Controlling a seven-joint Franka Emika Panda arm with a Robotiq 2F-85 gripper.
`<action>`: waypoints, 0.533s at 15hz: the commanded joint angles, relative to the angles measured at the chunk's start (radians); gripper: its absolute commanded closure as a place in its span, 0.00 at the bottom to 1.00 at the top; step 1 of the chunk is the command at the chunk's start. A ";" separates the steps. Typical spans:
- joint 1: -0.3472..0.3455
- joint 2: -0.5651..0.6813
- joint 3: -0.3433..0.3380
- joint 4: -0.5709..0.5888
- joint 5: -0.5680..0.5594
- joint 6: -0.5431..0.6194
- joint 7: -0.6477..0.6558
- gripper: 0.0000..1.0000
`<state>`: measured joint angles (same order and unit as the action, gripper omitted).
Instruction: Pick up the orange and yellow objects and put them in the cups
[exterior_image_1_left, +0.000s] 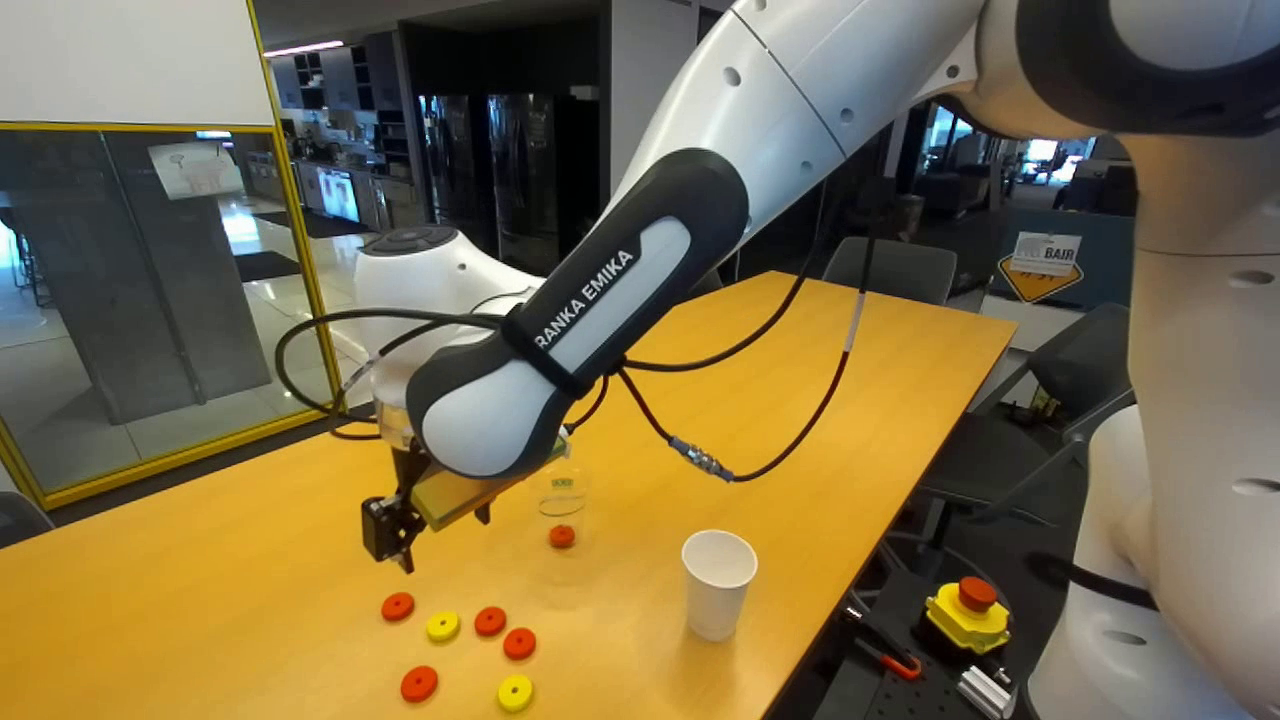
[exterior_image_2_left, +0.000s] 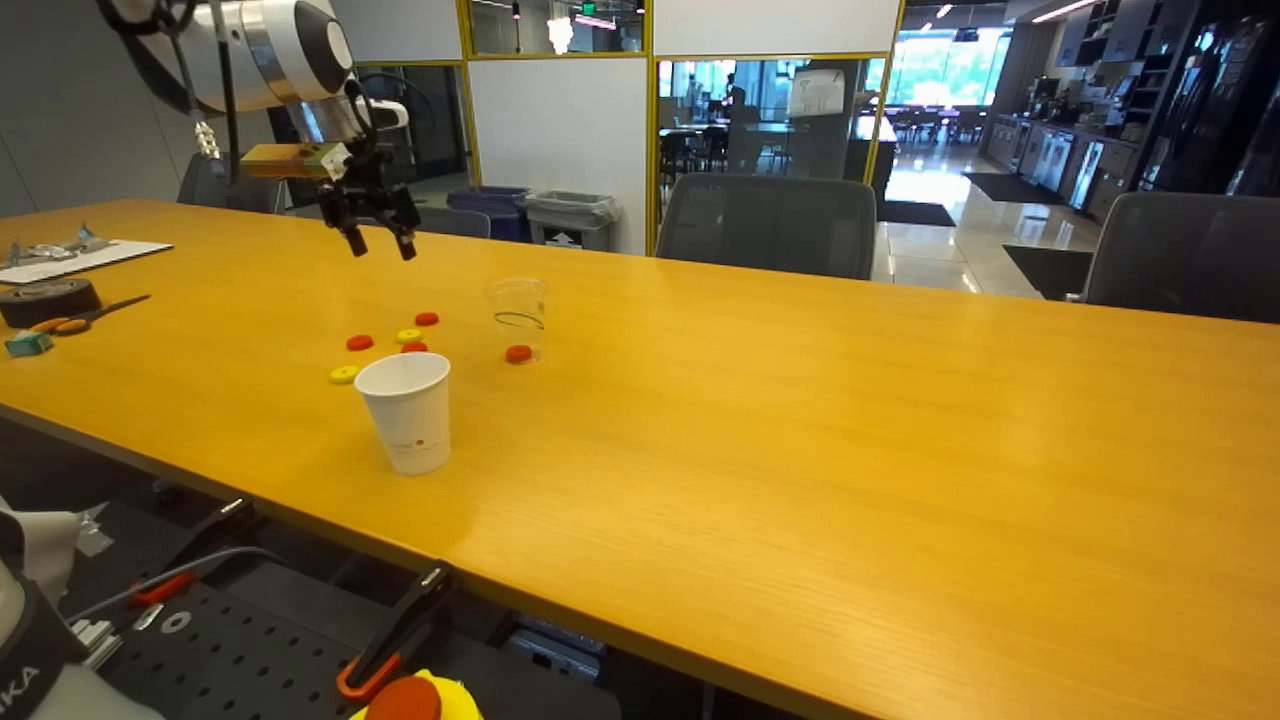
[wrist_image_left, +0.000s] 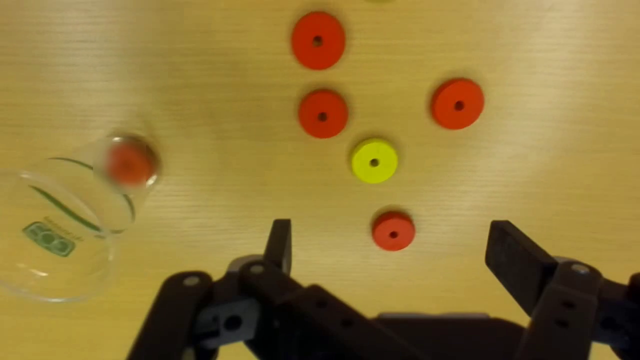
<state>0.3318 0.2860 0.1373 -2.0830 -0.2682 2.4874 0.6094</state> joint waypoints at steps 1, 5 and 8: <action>0.031 0.099 0.016 0.072 0.014 0.030 -0.044 0.00; 0.058 0.229 0.009 0.190 0.029 -0.002 -0.105 0.00; 0.066 0.316 -0.001 0.284 0.045 -0.022 -0.164 0.00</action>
<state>0.3819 0.5031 0.1523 -1.9342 -0.2575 2.5010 0.5201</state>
